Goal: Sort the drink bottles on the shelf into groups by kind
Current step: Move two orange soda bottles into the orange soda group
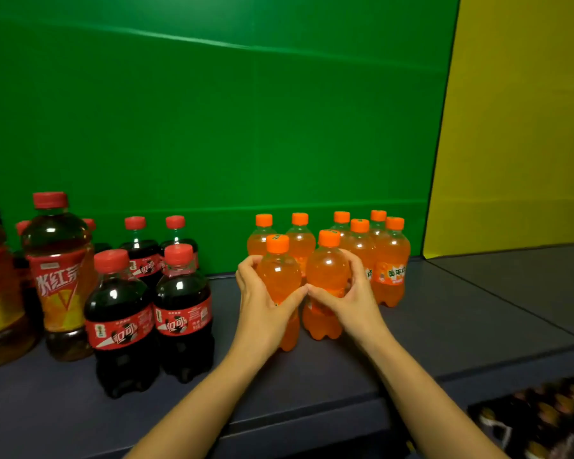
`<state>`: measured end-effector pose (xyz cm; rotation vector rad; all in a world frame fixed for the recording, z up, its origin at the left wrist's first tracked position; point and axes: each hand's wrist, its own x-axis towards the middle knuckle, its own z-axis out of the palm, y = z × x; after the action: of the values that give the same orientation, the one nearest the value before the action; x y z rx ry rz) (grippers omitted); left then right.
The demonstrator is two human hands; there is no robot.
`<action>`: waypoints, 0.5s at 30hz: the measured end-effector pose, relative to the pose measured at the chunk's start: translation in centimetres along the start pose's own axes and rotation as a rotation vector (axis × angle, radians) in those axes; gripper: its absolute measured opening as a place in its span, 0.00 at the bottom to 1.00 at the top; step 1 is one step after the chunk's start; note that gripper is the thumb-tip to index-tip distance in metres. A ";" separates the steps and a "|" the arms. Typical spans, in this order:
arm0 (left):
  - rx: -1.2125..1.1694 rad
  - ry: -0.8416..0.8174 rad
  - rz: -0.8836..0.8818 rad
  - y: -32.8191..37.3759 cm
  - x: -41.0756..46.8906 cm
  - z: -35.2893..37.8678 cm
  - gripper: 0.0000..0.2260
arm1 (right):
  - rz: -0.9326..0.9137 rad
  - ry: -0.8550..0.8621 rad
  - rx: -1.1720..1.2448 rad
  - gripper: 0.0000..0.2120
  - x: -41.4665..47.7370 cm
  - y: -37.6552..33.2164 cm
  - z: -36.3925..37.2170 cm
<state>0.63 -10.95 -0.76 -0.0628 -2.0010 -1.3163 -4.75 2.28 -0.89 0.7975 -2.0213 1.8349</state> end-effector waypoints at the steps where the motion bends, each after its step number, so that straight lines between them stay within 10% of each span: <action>1: 0.014 0.006 0.001 0.0 0.2 0.2 0.30 | 0.004 -0.021 0.013 0.32 0.3 0.3 0.1; 11: 0.088 -0.131 -0.104 -2.2 -0.5 -0.2 0.27 | 0.119 -0.469 -0.116 0.32 1.1 3.3 -2.3; 15: 0.163 -0.101 -0.089 -2.6 0.2 0.1 0.35 | 0.048 -0.371 -0.252 0.32 1.4 4.1 -1.3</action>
<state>-0.65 -12.13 -2.70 0.0372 -2.2123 -1.2207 -8.41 3.37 -3.32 1.0837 -2.4547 1.4963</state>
